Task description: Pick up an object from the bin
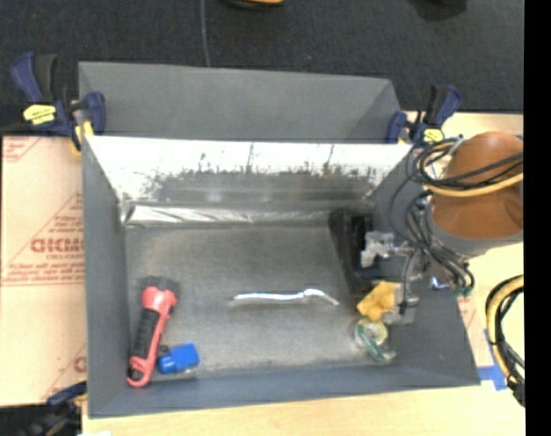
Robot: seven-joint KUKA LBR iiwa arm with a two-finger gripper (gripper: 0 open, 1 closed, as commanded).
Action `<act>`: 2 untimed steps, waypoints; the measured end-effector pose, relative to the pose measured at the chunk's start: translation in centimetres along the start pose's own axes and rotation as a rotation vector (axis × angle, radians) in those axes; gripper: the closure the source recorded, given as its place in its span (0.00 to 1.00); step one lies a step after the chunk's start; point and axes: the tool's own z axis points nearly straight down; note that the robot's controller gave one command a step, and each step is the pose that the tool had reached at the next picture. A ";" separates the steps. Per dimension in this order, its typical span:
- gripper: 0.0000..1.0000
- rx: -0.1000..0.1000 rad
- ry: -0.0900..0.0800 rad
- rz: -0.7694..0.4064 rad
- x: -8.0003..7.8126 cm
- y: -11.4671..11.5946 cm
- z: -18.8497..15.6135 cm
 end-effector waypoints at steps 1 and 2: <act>0.00 0.006 -0.012 -0.302 0.0 -0.2 2.6; 1.00 0.014 -0.030 -0.385 -1.9 -0.4 4.9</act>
Offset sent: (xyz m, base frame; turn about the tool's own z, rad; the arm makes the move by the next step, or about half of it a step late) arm 0.0113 -0.0006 -0.0582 -0.3864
